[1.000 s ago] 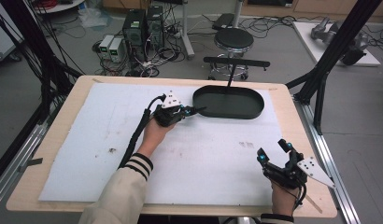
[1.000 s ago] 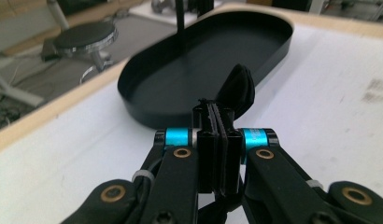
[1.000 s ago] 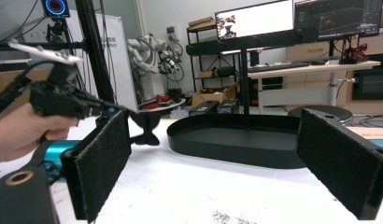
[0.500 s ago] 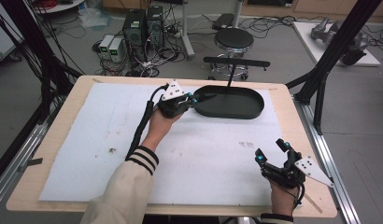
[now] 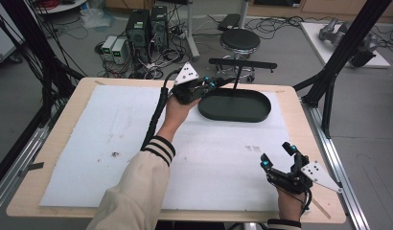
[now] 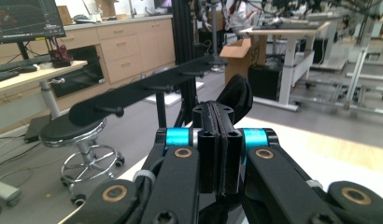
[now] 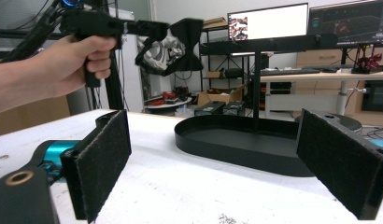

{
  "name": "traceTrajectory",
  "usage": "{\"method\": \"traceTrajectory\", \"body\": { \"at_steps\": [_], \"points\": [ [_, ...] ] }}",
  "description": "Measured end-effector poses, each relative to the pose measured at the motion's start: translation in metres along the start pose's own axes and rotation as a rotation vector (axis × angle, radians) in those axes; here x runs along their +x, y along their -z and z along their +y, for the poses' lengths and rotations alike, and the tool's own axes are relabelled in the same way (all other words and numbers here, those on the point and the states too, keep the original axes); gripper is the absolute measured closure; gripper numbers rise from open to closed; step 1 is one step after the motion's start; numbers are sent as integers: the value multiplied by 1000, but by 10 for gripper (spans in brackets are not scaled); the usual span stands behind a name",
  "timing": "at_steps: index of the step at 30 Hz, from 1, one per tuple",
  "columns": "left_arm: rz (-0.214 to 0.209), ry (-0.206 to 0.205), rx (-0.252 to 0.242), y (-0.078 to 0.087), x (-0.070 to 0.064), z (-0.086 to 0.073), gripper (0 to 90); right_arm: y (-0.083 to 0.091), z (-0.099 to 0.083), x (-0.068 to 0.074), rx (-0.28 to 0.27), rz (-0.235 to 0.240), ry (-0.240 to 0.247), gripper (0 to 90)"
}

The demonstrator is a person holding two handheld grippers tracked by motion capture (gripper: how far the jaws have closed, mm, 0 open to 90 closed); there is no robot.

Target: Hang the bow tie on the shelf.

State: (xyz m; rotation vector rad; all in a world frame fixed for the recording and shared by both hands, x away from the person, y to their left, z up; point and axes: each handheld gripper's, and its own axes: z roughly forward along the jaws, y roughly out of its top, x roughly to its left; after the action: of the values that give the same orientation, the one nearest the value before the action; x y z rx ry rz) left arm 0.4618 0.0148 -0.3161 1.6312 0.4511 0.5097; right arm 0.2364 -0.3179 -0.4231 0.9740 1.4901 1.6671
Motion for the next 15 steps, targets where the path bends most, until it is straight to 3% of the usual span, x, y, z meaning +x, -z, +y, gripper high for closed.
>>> {"method": "traceTrajectory", "body": {
  "at_steps": [15],
  "points": [
    [55,57,-7,-30,27,2,884,-1,-2,0,15,1,14,96]
  ]
}}
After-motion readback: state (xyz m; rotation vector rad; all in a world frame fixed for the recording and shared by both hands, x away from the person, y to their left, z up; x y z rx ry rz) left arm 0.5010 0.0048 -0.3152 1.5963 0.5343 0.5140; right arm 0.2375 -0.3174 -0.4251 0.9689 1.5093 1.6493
